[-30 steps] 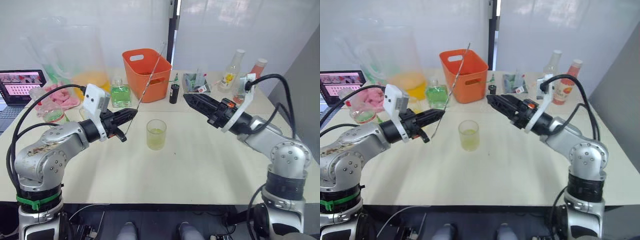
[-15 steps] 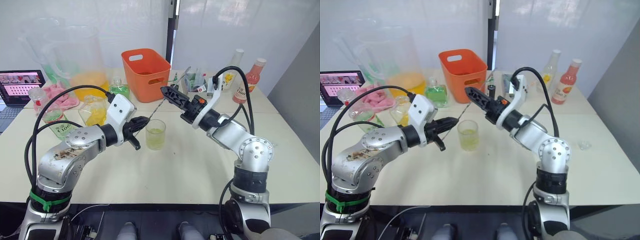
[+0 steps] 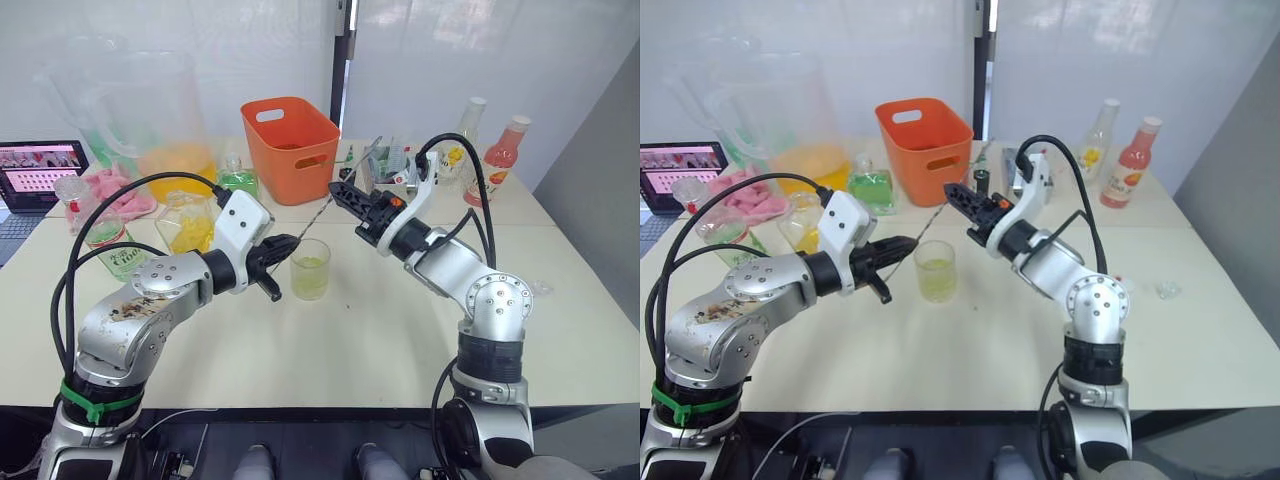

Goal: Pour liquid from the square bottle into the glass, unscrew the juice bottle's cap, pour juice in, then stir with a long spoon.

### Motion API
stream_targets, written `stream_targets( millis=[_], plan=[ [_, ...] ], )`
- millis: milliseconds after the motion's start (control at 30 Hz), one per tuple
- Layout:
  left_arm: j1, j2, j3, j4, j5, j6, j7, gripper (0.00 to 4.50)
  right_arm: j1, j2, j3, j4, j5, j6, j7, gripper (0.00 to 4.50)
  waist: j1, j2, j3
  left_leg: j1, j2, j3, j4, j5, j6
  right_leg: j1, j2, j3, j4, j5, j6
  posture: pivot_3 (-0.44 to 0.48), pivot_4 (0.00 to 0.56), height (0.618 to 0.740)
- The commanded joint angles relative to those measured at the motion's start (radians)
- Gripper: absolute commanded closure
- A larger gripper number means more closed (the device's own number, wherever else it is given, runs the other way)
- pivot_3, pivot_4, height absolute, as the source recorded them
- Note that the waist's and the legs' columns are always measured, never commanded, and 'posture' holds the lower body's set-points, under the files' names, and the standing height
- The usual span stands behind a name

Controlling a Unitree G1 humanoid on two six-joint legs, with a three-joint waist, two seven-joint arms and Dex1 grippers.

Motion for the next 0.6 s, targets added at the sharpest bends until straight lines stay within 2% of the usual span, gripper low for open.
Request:
stream_targets(
  millis=[33, 333, 600],
  plan=[
    [-0.006, -0.003, 0.01, -0.044, -0.007, -0.013, -0.006, 4.5, -0.015, -0.004, -0.004, -0.019, -0.015, -0.033, 0.021, 4.48, 0.0, 0.0, 0.0, 0.0, 0.0, 0.0, 0.0, 0.0, 0.0, 0.0, 0.0, 0.0, 0.0, 0.0, 0.0, 0.0, 0.15, 0.738],
    [0.001, 0.012, 0.025, -0.041, -0.015, -0.009, -0.022, 4.5, -0.007, -0.011, 0.002, -0.036, -0.07, -0.064, 0.073, 4.48, 0.0, 0.0, 0.0, 0.0, 0.0, 0.0, 0.0, 0.0, 0.0, 0.0, 0.0, 0.0, -0.001, 0.0, 0.001, 0.0, 0.15, 0.738],
    [-0.011, 0.051, 0.162, -0.005, -0.105, -0.013, -0.084, 1.89, -0.043, -0.076, -0.046, -0.028, -0.036, -0.06, 0.142, 4.5, 0.0, 0.0, 0.0, 0.0, 0.0, 0.0, -0.001, 0.0, 0.0, 0.0, 0.0, 0.0, -0.002, -0.001, 0.001, 0.0, 0.15, 0.738]
  ],
)
